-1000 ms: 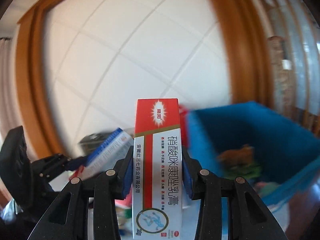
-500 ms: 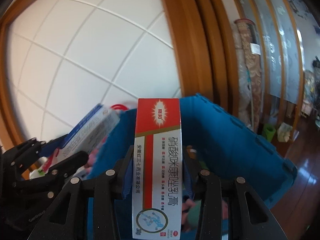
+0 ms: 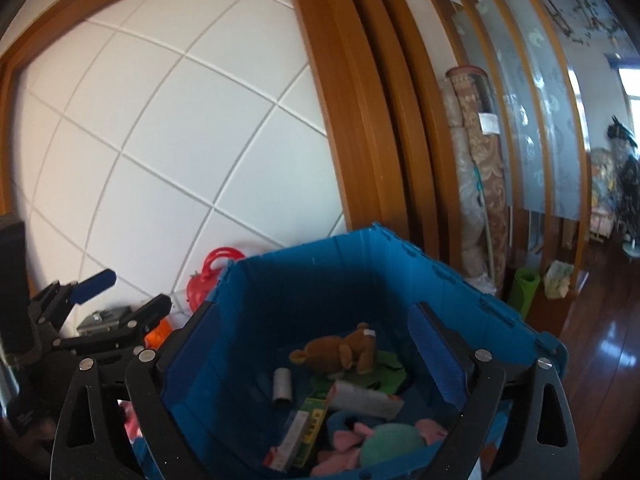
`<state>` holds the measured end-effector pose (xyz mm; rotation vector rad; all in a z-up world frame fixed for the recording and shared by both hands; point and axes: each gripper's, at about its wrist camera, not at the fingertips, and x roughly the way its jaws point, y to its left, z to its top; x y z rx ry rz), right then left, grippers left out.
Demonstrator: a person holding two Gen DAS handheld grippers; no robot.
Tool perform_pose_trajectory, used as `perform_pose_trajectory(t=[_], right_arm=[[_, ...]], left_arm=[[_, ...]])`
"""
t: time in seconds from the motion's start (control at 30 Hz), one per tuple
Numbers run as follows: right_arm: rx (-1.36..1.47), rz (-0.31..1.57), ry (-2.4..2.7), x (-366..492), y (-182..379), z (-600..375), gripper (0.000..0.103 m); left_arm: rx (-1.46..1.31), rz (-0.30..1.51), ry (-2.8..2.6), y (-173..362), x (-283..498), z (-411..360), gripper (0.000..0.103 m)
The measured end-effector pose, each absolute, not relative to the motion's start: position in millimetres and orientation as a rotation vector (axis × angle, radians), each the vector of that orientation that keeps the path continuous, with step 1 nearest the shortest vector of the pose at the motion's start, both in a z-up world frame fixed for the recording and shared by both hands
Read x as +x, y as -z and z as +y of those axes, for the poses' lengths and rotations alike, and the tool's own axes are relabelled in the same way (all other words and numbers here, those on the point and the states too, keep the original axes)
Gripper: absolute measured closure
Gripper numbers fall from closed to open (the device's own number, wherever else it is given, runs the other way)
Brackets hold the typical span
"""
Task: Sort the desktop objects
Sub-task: 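Carry both ointment boxes over the blue crate and open both tools, then move both tools back toward the pile on the table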
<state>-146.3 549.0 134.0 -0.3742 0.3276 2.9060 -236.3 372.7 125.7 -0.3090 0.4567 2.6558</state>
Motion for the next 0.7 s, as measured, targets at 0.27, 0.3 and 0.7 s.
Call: perform_pose_trajectory(t=[0.27,0.3,0.7], right_arm=[[-0.423,0.283,-2.973,-142.0,-125.4,527.0,0.000],[-0.428,0.281,-2.980,-142.2,-124.7,523.2,0.000],[-0.518,0.254,-3.113,-149.6,-112.3,471.3,0.000]], left_arm=[[-0.358,0.383,-2.747,-117.0,-230.9,335.6,0.024],[-0.360,0.379,-2.760,-116.4,-230.5,330.1,0.024],[-0.439,0.328,-2.917,-107.6,-222.1,273.0,0.024]])
